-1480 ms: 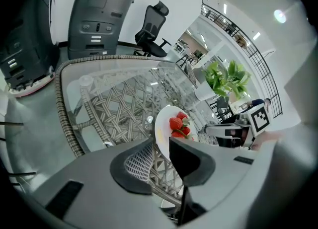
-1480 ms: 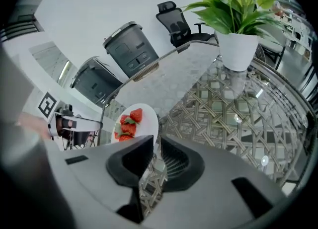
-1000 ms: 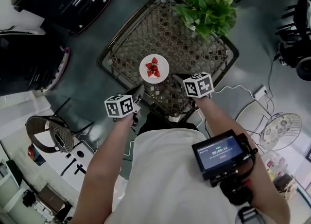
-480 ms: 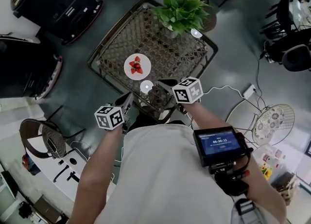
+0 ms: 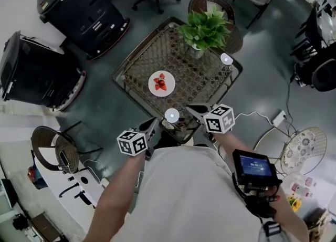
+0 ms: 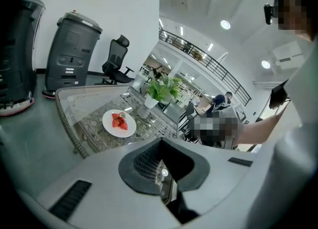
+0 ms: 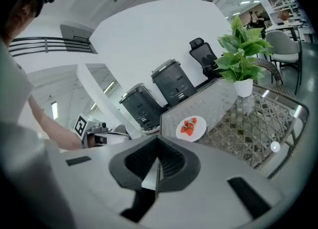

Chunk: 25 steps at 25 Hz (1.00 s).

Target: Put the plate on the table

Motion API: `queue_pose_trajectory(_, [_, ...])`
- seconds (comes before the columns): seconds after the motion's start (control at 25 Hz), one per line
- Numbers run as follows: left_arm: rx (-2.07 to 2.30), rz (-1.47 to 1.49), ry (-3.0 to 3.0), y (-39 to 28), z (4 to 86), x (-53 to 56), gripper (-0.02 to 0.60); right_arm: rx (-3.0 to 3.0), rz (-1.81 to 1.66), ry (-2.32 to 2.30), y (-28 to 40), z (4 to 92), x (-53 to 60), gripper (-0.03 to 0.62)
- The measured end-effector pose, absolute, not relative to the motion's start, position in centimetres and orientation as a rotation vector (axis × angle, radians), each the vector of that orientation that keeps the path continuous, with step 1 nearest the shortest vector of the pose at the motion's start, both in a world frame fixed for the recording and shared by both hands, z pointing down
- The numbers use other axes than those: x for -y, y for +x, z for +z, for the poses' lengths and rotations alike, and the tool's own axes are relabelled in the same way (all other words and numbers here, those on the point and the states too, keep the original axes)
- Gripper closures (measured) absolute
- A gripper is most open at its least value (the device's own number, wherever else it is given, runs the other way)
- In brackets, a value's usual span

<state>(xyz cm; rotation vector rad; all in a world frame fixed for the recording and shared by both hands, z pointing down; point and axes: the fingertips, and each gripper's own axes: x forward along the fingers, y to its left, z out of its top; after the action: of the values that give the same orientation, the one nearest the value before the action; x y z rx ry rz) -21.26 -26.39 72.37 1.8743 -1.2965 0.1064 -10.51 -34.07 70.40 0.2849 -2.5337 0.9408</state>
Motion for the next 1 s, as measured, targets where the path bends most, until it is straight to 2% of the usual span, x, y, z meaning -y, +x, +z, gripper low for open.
queue_pose_trajectory(1.0, [1.363, 0.101, 1.917, -19.6, 69.5, 20.5, 0.577, 2.607, 0.969, 0.323, -8.1, 69.8, 28.1, 0.589])
